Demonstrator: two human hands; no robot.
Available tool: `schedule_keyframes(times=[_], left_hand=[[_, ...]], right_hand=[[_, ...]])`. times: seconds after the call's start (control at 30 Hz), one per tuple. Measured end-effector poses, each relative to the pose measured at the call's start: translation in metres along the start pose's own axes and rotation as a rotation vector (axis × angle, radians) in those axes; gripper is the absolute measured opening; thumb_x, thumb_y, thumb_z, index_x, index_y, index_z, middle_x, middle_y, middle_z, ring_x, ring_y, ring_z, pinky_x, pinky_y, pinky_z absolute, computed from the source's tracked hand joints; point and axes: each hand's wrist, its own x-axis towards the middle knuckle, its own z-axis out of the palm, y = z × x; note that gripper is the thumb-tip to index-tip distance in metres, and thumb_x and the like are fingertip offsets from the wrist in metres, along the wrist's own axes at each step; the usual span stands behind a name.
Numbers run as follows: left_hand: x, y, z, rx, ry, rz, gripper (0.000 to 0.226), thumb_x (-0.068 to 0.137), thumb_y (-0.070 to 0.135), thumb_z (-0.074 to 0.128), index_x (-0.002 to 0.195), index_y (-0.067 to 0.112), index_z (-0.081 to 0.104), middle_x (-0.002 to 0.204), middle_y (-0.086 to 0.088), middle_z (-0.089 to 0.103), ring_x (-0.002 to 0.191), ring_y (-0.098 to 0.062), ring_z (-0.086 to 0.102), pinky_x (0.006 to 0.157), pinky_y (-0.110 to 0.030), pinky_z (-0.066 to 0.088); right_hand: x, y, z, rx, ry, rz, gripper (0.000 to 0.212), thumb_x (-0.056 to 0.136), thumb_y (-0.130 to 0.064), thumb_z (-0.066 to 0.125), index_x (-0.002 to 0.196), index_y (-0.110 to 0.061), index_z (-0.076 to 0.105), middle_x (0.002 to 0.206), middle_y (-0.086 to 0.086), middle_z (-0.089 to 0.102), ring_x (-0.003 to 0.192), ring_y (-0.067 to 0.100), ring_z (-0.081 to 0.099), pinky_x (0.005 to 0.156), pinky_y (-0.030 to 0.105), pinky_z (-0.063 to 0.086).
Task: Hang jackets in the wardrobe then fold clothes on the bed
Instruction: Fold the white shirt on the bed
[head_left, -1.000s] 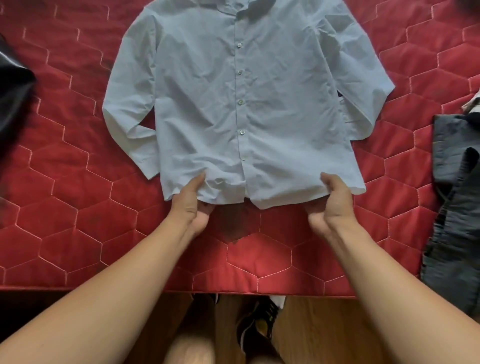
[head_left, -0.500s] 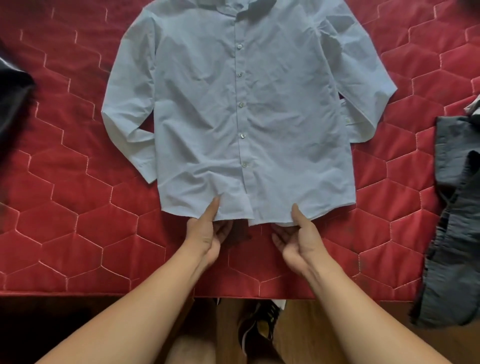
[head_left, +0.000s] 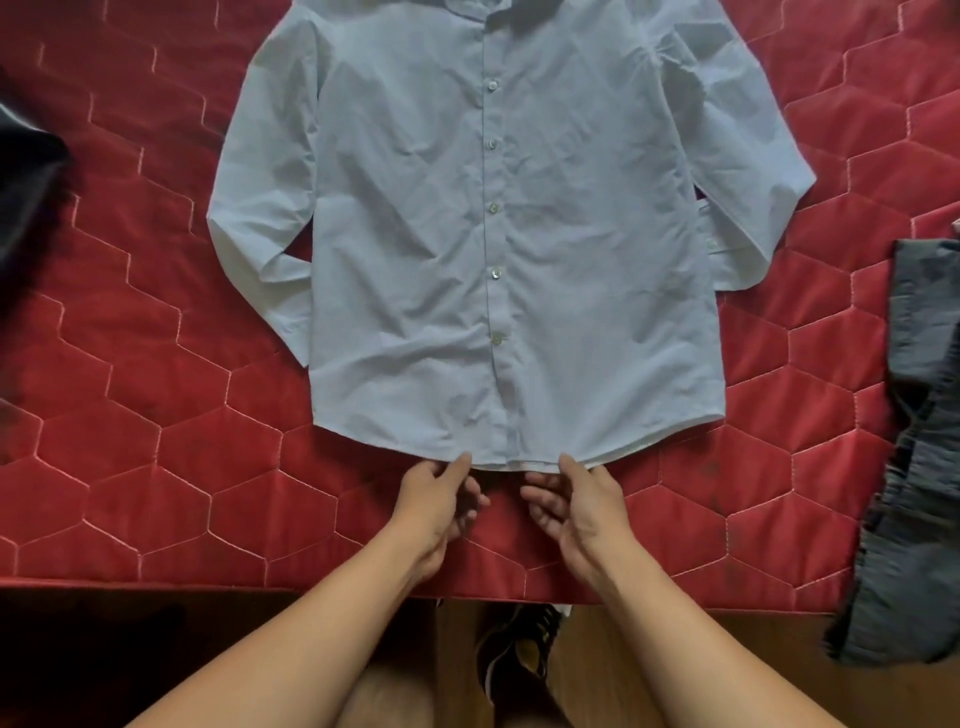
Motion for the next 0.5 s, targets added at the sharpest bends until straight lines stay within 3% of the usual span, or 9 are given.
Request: schedule_keyframes(times=[0.1, 0.17, 0.23, 0.27, 0.3, 0.33, 0.37, 0.43, 0.5], left_hand=[[-0.007, 0.001, -0.002, 0.273, -0.002, -0.022, 0.039, 0.101, 0.040, 0.056, 0.099, 0.002, 0.065, 0.059, -0.001, 0.056, 0.048, -0.013, 0.055, 0.047, -0.026, 0.044], [-0.007, 0.008, -0.006, 0.692, 0.014, 0.226, 0.044, 0.101, 0.044, 0.052, 0.079, 0.008, 0.065, 0.057, 0.005, 0.056, 0.055, -0.015, 0.055, 0.054, -0.031, 0.045], [-0.005, 0.028, -0.011, 0.966, 0.094, 0.628, 0.029, 0.098, 0.042, 0.055, 0.082, 0.019, 0.063, 0.075, 0.009, 0.062, 0.075, -0.012, 0.059, 0.065, -0.028, 0.045], [0.001, 0.040, -0.013, 1.021, 0.147, 0.811, 0.020, 0.097, 0.041, 0.057, 0.096, 0.022, 0.064, 0.093, 0.008, 0.064, 0.090, -0.013, 0.060, 0.075, -0.028, 0.047], [0.015, 0.052, -0.015, 1.084, 0.207, 0.959, 0.027, 0.095, 0.040, 0.058, 0.115, 0.023, 0.063, 0.114, 0.003, 0.061, 0.110, -0.017, 0.056, 0.089, -0.033, 0.049], [0.030, 0.065, -0.016, 1.171, 0.251, 1.033, 0.043, 0.095, 0.042, 0.058, 0.134, 0.024, 0.054, 0.136, -0.003, 0.051, 0.129, -0.023, 0.047, 0.103, -0.040, 0.045], [0.045, 0.076, -0.017, 1.301, 0.278, 1.031, 0.059, 0.095, 0.047, 0.055, 0.149, 0.028, 0.041, 0.154, -0.009, 0.034, 0.145, -0.029, 0.030, 0.113, -0.048, 0.035], [0.070, 0.093, -0.017, 1.617, 0.238, 0.954, 0.076, 0.095, 0.058, 0.045, 0.160, 0.037, 0.011, 0.168, -0.013, -0.003, 0.155, -0.032, 0.000, 0.121, -0.056, 0.019], [0.083, 0.104, -0.018, 1.822, 0.150, 0.848, 0.075, 0.095, 0.064, 0.039, 0.159, 0.043, 0.005, 0.168, -0.014, -0.010, 0.155, -0.033, -0.004, 0.119, -0.058, 0.020]], right_hand=[[-0.008, -0.014, -0.001, -0.405, -0.022, 0.072, 0.041, 0.102, -0.047, 0.054, 0.103, -0.007, 0.063, 0.080, 0.015, 0.076, 0.056, 0.024, 0.068, 0.050, 0.027, 0.050], [-0.011, -0.026, -0.001, -0.906, -0.117, 0.025, 0.064, 0.095, -0.064, 0.052, 0.080, -0.004, 0.067, 0.068, 0.016, 0.073, 0.052, 0.029, 0.066, 0.049, 0.027, 0.049], [-0.009, -0.045, 0.001, -1.351, -0.103, -0.268, 0.063, 0.091, -0.064, 0.051, 0.065, -0.009, 0.065, 0.061, 0.009, 0.068, 0.063, 0.031, 0.068, 0.059, 0.034, 0.052], [-0.005, -0.058, 0.004, -1.447, -0.003, -0.482, 0.055, 0.093, -0.059, 0.051, 0.068, -0.012, 0.064, 0.065, 0.006, 0.067, 0.071, 0.031, 0.067, 0.064, 0.037, 0.052], [0.001, -0.072, 0.008, -1.445, 0.100, -0.723, 0.042, 0.095, -0.051, 0.053, 0.077, -0.016, 0.067, 0.078, 0.004, 0.068, 0.083, 0.030, 0.066, 0.070, 0.039, 0.052], [0.009, -0.084, 0.012, -1.419, 0.182, -0.948, 0.029, 0.095, -0.045, 0.056, 0.096, -0.019, 0.069, 0.098, 0.006, 0.069, 0.099, 0.030, 0.064, 0.079, 0.042, 0.053], [0.019, -0.096, 0.015, -1.461, 0.234, -1.084, 0.034, 0.094, -0.043, 0.060, 0.119, -0.020, 0.066, 0.124, 0.010, 0.064, 0.118, 0.034, 0.057, 0.090, 0.049, 0.051], [0.044, -0.113, 0.013, -1.719, 0.230, -1.010, 0.070, 0.092, -0.049, 0.060, 0.154, -0.028, 0.034, 0.163, 0.016, 0.024, 0.150, 0.041, 0.022, 0.110, 0.062, 0.033], [0.059, -0.120, 0.007, -1.951, 0.159, -0.816, 0.083, 0.093, -0.058, 0.054, 0.159, -0.036, 0.008, 0.169, 0.011, -0.007, 0.155, 0.037, -0.004, 0.117, 0.063, 0.018]])
